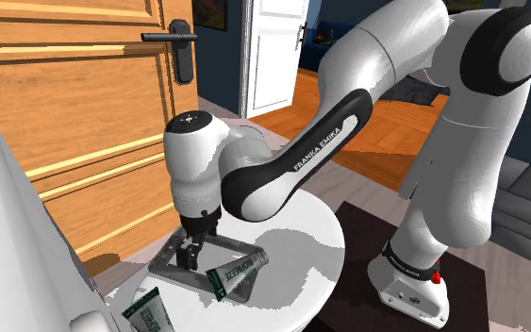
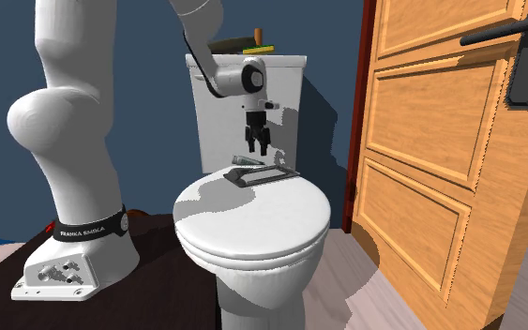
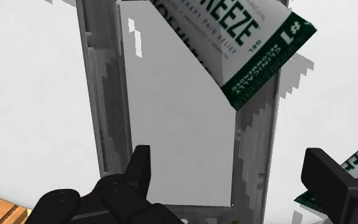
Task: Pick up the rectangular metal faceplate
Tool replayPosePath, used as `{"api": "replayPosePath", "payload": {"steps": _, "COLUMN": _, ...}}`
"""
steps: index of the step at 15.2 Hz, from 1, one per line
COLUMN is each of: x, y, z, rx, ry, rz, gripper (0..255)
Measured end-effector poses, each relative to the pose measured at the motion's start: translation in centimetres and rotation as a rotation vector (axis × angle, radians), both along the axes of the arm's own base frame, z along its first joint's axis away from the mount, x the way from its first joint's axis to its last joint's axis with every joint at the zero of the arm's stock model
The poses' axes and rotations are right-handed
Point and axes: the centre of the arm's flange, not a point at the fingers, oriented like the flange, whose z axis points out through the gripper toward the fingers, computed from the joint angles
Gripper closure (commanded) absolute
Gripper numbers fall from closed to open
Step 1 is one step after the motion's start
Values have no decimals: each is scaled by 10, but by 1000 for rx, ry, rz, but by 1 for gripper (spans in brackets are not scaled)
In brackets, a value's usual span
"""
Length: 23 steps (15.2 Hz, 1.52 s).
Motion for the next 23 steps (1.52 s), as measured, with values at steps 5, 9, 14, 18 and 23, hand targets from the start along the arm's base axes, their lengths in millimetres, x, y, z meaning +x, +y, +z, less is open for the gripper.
{"api": "replayPosePath", "payload": {"steps": 5, "x": 1, "y": 35, "z": -33, "rx": -11, "ry": 4, "rz": 23, "gripper": 0}}
{"api": "replayPosePath", "payload": {"steps": 9, "x": 1, "y": 37, "z": -56, "rx": -12, "ry": 4, "rz": 24, "gripper": 0}}
{"api": "replayPosePath", "payload": {"steps": 14, "x": 1, "y": 37, "z": -69, "rx": -11, "ry": 4, "rz": 24, "gripper": 255}}
{"api": "replayPosePath", "payload": {"steps": 18, "x": 1, "y": 37, "z": -69, "rx": -11, "ry": 4, "rz": 24, "gripper": 255}}
{"api": "replayPosePath", "payload": {"steps": 23, "x": 1, "y": 37, "z": -67, "rx": -11, "ry": 4, "rz": 24, "gripper": 255}}
